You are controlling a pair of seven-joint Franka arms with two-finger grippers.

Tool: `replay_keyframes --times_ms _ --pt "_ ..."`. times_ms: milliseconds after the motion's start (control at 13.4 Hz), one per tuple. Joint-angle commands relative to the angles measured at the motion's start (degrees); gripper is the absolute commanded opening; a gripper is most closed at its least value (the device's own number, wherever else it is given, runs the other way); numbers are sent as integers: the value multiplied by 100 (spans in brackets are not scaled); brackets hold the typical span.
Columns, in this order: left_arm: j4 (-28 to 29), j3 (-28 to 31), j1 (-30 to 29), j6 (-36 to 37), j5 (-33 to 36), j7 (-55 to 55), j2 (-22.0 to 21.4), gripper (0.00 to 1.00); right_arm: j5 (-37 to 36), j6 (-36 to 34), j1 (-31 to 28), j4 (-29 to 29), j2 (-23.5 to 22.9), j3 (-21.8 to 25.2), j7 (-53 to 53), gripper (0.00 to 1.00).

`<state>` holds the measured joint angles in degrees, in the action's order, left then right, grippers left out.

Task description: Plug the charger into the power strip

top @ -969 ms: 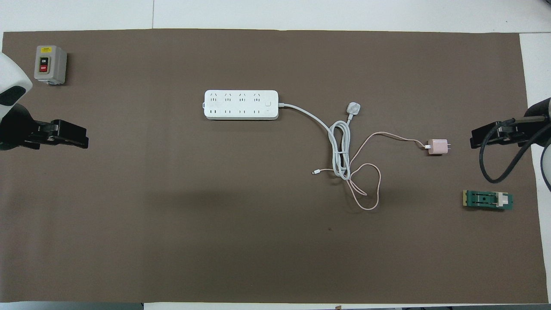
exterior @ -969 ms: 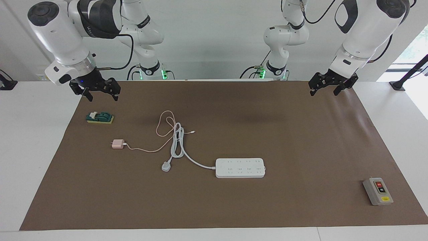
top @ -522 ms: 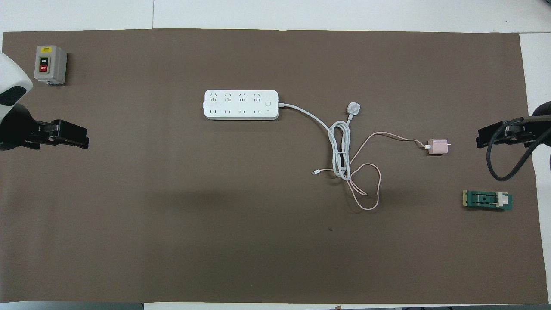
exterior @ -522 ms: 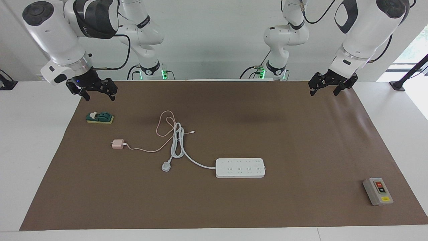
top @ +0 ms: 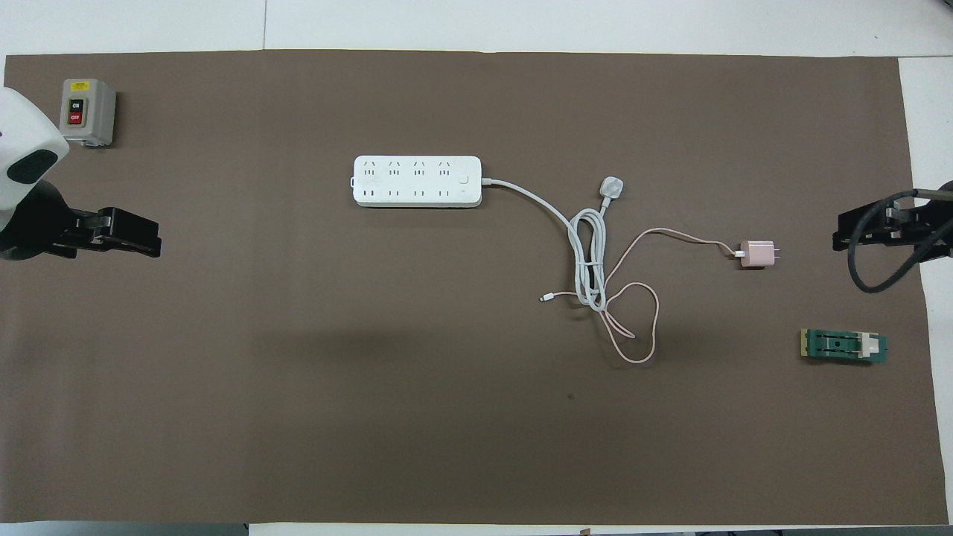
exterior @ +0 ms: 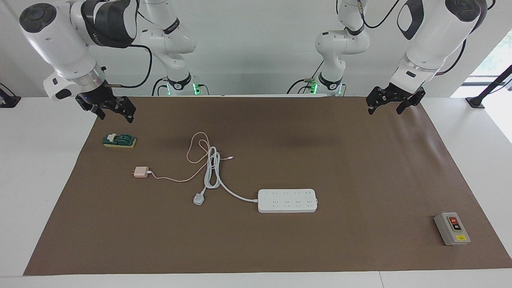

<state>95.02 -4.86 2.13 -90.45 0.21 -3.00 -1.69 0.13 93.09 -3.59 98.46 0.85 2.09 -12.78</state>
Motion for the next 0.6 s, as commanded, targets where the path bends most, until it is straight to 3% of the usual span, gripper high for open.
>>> replay_keyframes --times_ms 0,224,373,522 --pt "86 47 42 -78 155 -86 -95 100 311 -2 -63 -29 -23 -51 -1477 100" --pt "34 47 7 -87 155 -25 -104 100 768 -55 -177 41 -41 -33 -3146 100" --pt "-10 47 24 -61 154 -25 -95 100 891 -37 -352 260 -128 -33 -3783 100" --pt "33 47 77 45 155 1 -78 100 1496 68 -703 349 -348 -25 -4327 100"
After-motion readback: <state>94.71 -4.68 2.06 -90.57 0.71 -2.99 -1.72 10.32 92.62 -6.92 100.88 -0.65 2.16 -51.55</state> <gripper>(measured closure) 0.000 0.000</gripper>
